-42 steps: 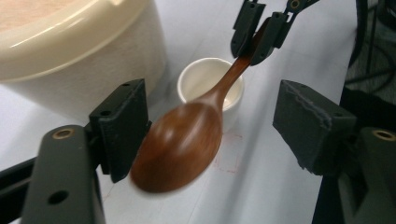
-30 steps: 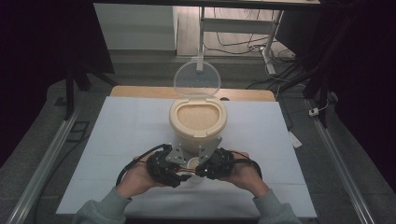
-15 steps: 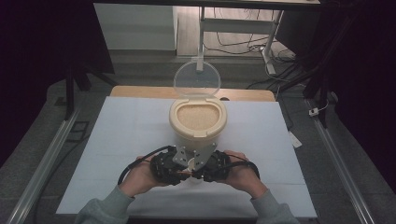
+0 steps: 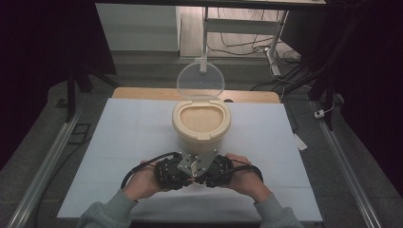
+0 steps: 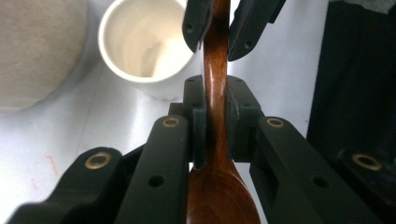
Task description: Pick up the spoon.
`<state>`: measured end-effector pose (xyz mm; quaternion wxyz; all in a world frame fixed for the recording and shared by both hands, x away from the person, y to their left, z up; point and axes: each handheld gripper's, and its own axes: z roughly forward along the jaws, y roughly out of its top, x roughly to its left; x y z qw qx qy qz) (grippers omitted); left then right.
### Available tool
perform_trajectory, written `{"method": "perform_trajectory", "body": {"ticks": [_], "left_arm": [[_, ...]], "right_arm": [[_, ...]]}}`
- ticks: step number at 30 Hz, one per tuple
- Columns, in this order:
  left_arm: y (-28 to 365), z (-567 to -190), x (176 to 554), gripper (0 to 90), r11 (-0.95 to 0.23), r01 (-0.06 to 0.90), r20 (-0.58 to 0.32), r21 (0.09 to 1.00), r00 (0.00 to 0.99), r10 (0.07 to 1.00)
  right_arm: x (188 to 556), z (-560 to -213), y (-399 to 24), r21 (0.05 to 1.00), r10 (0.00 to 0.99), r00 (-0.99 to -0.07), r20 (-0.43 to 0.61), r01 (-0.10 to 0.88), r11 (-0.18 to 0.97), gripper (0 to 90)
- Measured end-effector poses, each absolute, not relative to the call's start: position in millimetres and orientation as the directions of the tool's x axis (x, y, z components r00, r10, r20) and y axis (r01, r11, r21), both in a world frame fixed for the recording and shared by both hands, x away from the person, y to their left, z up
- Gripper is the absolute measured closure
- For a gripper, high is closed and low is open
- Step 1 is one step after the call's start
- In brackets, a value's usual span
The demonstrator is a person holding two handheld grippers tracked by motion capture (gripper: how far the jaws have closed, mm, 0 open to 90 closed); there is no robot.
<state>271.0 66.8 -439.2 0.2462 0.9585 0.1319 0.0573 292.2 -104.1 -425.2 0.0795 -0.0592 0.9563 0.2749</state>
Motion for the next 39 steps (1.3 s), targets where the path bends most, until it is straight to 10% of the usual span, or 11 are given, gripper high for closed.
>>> {"method": "perform_trajectory", "body": {"ticks": [17,39], "left_arm": [[78,-433,272,79.4,-0.774,0.238,0.141,0.586,0.911,0.387],[78,-430,265,79.3,-0.7,0.204,0.179,0.684,0.884,0.433]], "right_arm": [[299,-409,-168,0.811,0.472,-0.881,-0.026,0.258,0.525,48.0],[303,-432,-176,0.841,0.541,-0.815,0.209,0.432,0.325,32.0]]}}
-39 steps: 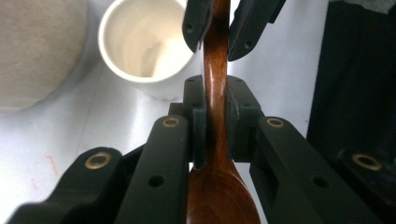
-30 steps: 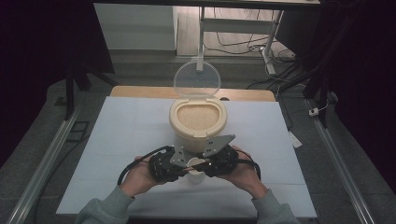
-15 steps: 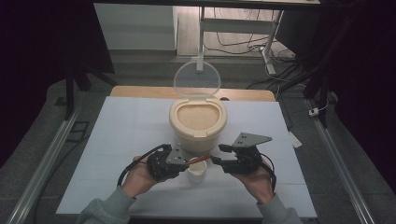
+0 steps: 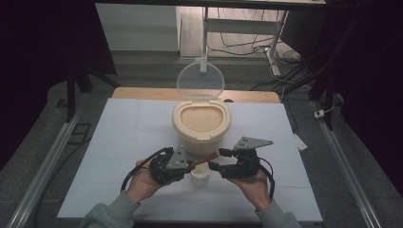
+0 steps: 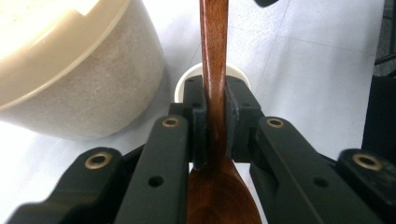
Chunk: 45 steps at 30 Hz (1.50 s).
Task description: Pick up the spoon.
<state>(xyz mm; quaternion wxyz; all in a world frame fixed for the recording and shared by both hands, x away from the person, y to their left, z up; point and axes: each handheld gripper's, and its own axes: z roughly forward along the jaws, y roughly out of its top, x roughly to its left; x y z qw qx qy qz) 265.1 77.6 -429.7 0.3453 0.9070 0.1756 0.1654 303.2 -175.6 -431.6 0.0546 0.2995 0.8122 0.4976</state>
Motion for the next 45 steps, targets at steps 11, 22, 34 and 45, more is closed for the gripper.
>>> {"method": "perform_trajectory", "body": {"ticks": [11,22,34,45], "left_arm": [[74,-430,262,79.3,-0.692,0.187,0.193,0.697,0.881,0.432],[72,-432,262,79.1,-0.702,0.181,0.199,0.689,0.884,0.423],[72,-432,261,79.3,-0.705,0.174,0.209,0.688,0.883,0.421],[74,-432,261,78.5,-0.709,0.176,0.217,0.683,0.878,0.427]], "right_arm": [[304,-436,-171,0.833,0.521,-0.799,0.301,0.486,0.264,36.2],[302,-439,-165,0.83,0.504,-0.794,0.341,0.506,0.236,48.7],[302,-436,-170,0.848,0.443,-0.795,0.414,0.514,0.13,69.3],[301,-435,-168,0.857,0.354,-0.823,0.444,0.505,0.099,82.5]]}}
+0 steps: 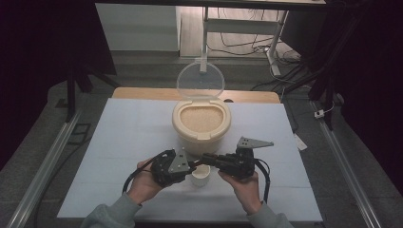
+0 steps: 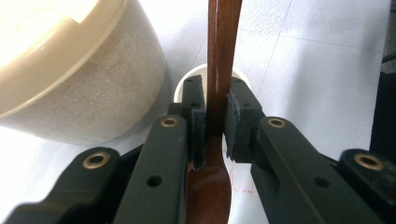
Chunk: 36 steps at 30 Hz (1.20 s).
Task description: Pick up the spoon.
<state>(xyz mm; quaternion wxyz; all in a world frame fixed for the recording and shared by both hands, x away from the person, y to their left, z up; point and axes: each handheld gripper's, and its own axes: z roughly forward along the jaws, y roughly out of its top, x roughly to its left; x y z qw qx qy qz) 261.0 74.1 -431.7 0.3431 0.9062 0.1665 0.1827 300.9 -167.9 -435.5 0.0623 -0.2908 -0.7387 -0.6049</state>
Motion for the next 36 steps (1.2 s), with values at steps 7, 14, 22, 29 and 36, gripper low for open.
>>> {"method": "perform_trajectory", "body": {"ticks": [7,14,22,29,36], "left_arm": [[78,-431,262,72.6,-0.686,0.191,0.2,0.702,0.872,0.447],[93,-433,262,46.3,-0.616,0.244,0.15,0.749,0.843,0.516],[126,-435,256,33.9,-0.5,0.3,0.077,0.812,0.795,0.602],[159,-451,253,32.1,-0.46,0.372,0.025,0.806,0.756,0.655],[187,-466,245,31.5,-0.429,0.413,0.007,0.803,0.713,0.701]], "right_arm": [[300,-434,-168,0.877,0.352,-0.838,0.417,0.473,0.088,82.7],[302,-428,-175,0.894,0.355,-0.848,0.393,0.443,0.068,82.8],[308,-424,-188,0.901,0.365,-0.848,0.385,0.431,0.049,82.7],[309,-423,-197,0.902,0.376,-0.843,0.384,0.43,0.043,82.7],[309,-419,-203,0.913,0.394,-0.848,0.354,0.405,0.051,82.7]]}}
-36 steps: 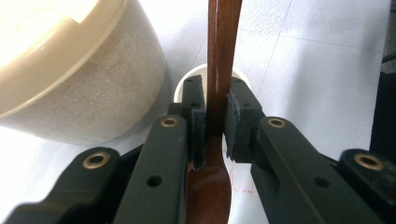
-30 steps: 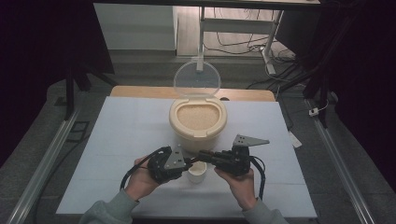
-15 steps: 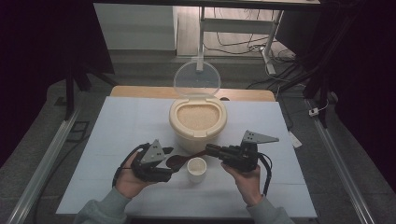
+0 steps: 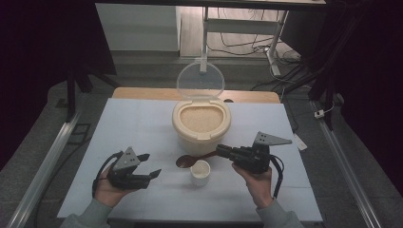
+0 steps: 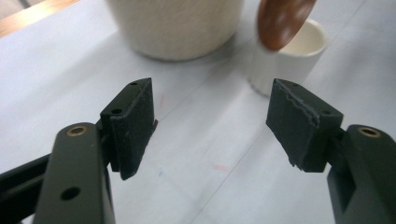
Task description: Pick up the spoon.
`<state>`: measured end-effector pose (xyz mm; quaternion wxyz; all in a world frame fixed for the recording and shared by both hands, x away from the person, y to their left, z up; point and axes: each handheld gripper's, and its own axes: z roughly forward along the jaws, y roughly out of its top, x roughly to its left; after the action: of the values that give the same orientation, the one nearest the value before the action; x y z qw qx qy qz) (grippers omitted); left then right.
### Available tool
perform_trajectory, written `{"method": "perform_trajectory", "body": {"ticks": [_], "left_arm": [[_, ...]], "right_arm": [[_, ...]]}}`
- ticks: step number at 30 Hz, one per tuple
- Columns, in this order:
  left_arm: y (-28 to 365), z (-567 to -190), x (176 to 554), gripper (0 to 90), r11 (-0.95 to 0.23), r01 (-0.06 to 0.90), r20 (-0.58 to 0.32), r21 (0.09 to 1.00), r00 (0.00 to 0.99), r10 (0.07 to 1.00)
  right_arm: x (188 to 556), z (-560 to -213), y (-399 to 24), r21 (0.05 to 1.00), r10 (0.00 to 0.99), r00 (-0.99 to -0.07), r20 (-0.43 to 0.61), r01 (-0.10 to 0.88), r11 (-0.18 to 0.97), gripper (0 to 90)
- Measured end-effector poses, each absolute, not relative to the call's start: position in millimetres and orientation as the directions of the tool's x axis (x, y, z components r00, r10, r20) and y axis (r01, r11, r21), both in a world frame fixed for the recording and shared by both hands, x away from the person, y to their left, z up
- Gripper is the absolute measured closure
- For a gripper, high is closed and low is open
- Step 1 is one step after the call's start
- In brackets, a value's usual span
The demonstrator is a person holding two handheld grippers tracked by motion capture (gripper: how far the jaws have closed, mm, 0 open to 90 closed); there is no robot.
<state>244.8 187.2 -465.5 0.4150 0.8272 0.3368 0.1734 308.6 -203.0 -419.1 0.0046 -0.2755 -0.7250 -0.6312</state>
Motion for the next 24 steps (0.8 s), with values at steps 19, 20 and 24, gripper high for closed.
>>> {"method": "perform_trajectory", "body": {"ticks": [19,20,24], "left_arm": [[233,-497,239,31.3,-0.343,0.495,-0.058,0.799,0.631,0.774],[233,-497,239,31.3,-0.347,0.493,-0.055,0.798,0.633,0.772],[231,-499,240,31.1,-0.36,0.496,-0.051,0.79,0.639,0.768]], "right_arm": [[309,-408,-222,0.931,0.431,-0.843,0.323,0.365,0.017,82.8],[309,-408,-222,0.931,0.431,-0.843,0.323,0.365,0.017,82.8],[308,-404,-223,0.937,0.436,-0.845,0.31,0.349,0.012,82.7]]}}
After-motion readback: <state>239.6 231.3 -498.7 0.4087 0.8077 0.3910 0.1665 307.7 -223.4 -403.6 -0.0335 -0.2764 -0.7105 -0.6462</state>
